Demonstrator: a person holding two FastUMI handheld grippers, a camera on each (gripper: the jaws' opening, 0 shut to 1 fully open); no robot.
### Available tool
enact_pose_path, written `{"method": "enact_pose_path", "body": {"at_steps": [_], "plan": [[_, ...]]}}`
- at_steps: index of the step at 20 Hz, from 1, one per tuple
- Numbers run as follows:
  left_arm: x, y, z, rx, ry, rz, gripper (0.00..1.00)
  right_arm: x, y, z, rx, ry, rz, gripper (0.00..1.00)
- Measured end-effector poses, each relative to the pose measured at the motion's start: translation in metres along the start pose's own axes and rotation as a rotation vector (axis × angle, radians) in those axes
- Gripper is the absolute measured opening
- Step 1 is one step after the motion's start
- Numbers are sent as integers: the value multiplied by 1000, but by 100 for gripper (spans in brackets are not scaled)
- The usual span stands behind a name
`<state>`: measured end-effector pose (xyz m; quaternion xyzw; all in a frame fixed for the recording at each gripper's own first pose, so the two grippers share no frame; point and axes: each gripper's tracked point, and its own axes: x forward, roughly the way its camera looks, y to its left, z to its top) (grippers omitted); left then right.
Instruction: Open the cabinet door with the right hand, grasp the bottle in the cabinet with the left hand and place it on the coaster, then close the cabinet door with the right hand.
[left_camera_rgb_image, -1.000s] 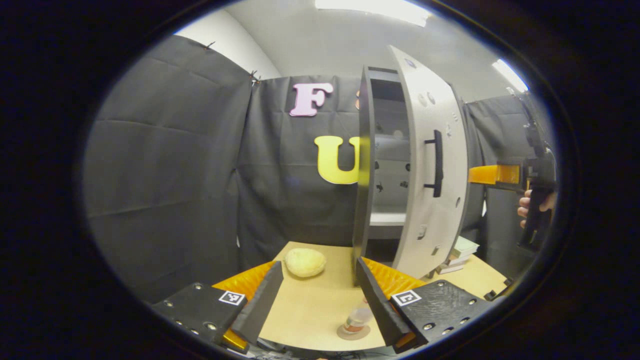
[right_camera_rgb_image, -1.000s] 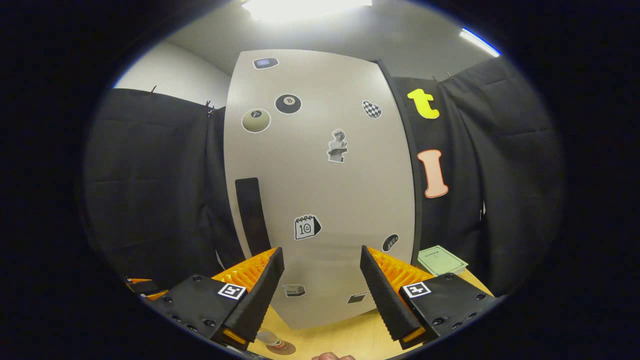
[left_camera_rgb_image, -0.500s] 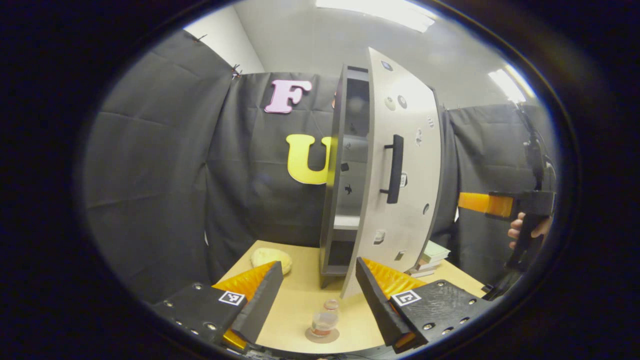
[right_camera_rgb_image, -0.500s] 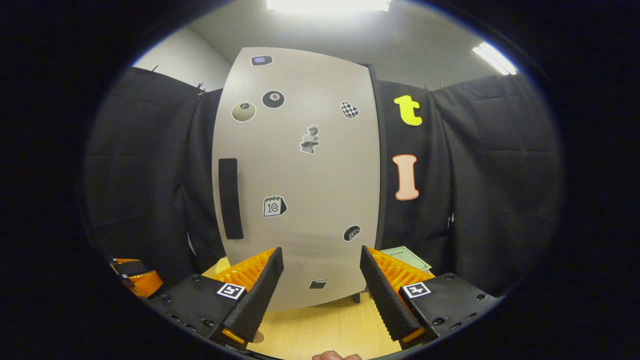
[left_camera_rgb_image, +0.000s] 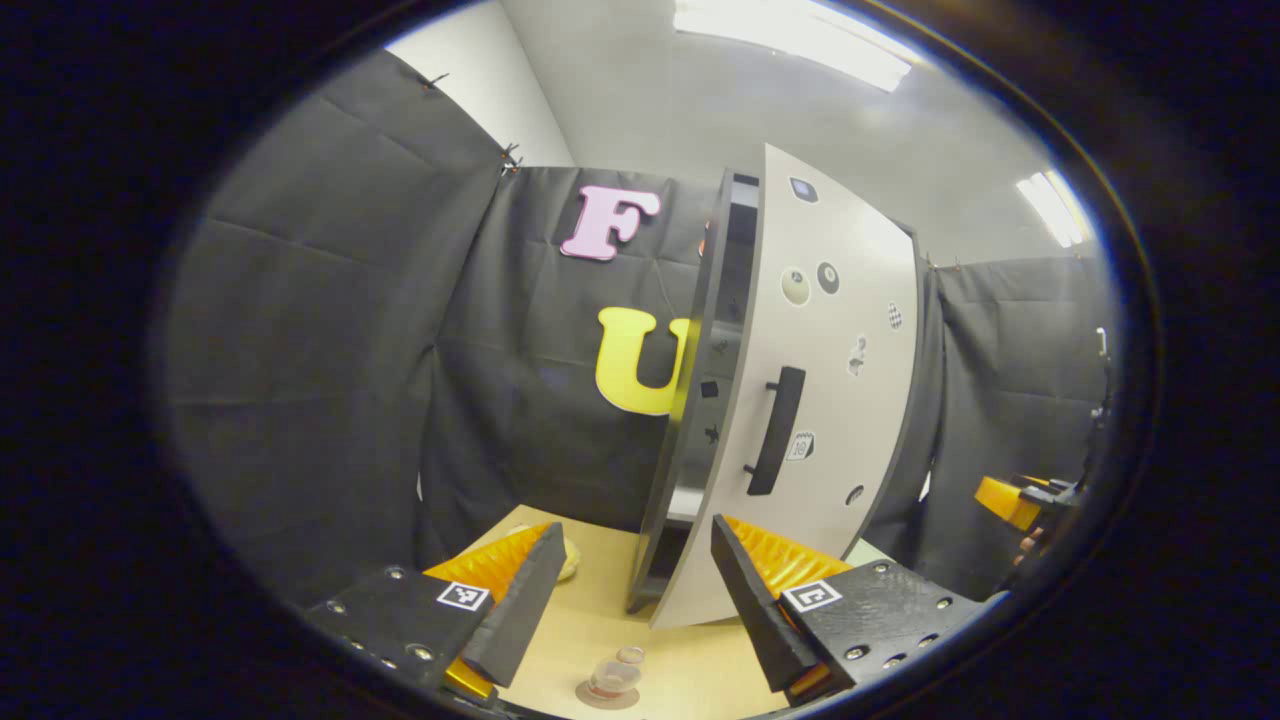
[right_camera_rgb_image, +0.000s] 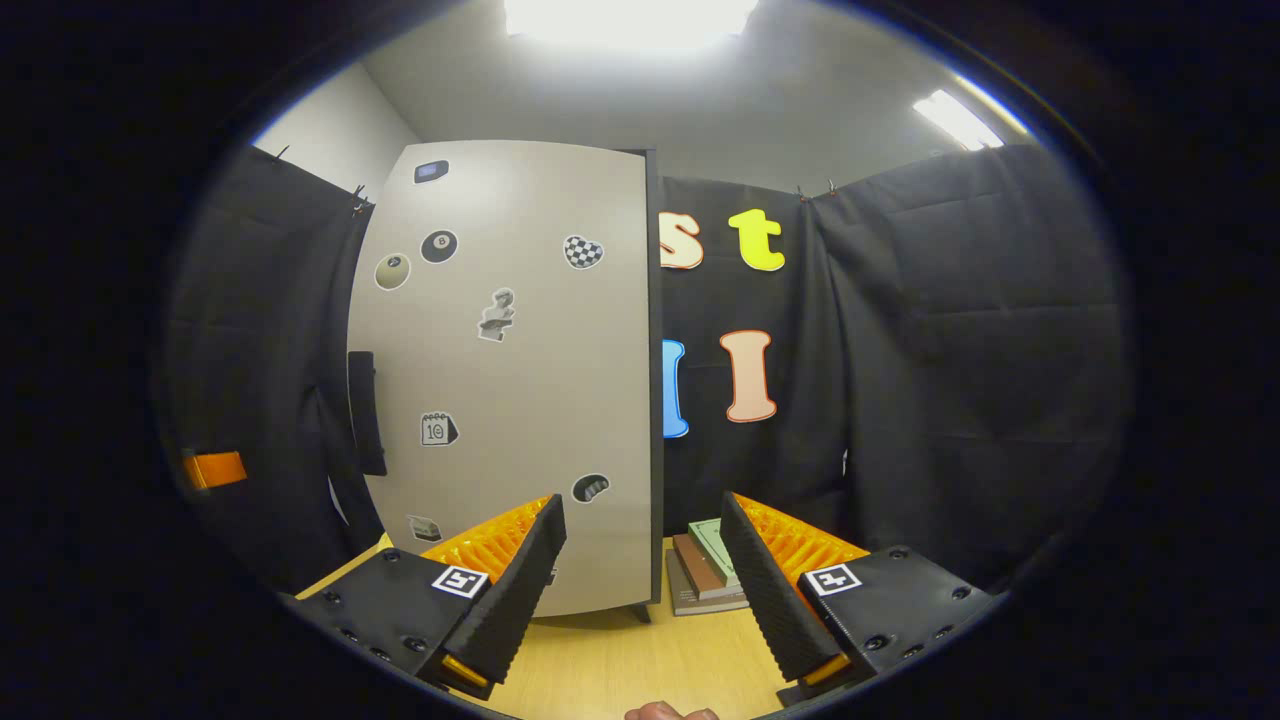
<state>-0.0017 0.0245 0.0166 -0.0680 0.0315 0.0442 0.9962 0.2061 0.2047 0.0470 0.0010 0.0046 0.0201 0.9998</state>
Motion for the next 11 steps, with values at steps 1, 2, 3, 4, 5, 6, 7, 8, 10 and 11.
{"method": "enact_pose_path", "body": {"at_steps": [1, 2, 3, 4, 5, 6, 7, 8, 10, 11], "plan": [[-4, 0, 9, 5, -13, 16, 88, 1, -10, -2, -7, -2, -4, 94], [-5, -1, 15, 12, -27, 24, 88, 3, -19, -1, -8, -10, -7, 99], [-6, -4, 20, 27, -36, 31, 87, 6, -27, -1, -6, -15, -18, 99], [-7, -7, 24, 44, -44, 41, 90, 9, -35, -4, 1, -14, -24, 99], [-6, -12, 26, 59, -47, 47, 92, 12, -39, -8, 11, -7, -26, 99], [-5, -20, 27, 69, -50, 39, 90, 15, -45, -12, 22, 3, -27, 99], [-2, -29, 28, 70, -55, 31, 88, 19, -49, -13, 33, 8, -30, 99], [0, -35, 27, 67, -56, 22, 90, 22, -54, -13, 41, 8, -37, 99], [0, -47, 25, 55, -56, 14, 90, 23, -61, -10, 40, 0, -46, 99], [4, -50, 25, 51, -58, 15, 90, 23, -62, -9, 36, -8, -51, 99]]}}
